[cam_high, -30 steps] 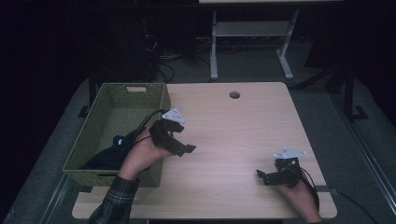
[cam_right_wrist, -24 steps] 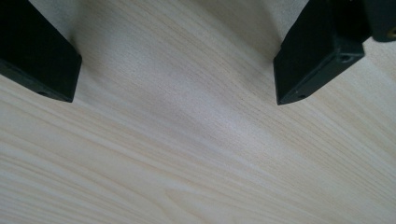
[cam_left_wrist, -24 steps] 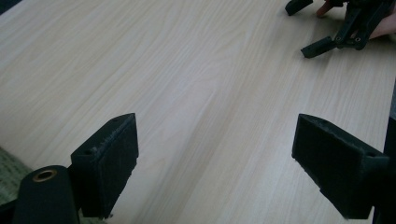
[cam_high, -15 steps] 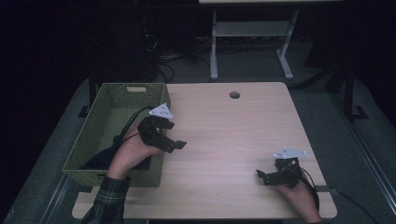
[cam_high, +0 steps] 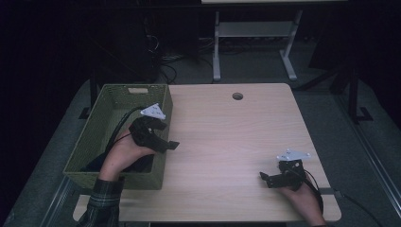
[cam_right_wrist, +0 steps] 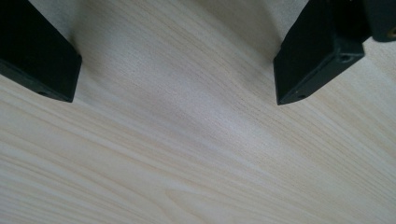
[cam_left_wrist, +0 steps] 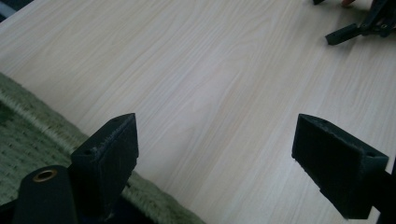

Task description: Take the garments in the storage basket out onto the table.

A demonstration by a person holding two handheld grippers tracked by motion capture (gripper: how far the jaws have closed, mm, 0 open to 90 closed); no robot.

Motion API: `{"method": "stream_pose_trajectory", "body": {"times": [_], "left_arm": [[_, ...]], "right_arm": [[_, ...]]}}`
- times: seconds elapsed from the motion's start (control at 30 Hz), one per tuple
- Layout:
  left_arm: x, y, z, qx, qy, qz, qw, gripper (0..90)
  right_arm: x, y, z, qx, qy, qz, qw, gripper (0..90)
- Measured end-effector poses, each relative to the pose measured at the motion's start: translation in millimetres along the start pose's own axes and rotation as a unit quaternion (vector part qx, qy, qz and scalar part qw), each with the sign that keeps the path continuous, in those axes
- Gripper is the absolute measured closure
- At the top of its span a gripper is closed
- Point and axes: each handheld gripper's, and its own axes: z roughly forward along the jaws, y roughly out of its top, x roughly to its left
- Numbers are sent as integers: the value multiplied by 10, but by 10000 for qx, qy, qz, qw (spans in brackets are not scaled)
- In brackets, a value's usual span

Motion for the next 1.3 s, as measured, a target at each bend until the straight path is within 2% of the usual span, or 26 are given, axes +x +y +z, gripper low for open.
{"method": "stream_pose_trajectory", "body": {"times": [0.57,0.83,1.3], "left_arm": [[155,-169,-220,46,294,-178,9994,146],[218,-285,-331,55,425,-329,9985,146],[309,-431,-433,134,599,-453,9971,146]], "right_arm": [[1,0,0,1,-3,3,10000,7],[1,0,0,1,-3,1,10000,7],[1,0,0,1,-4,1,10000,7]]}}
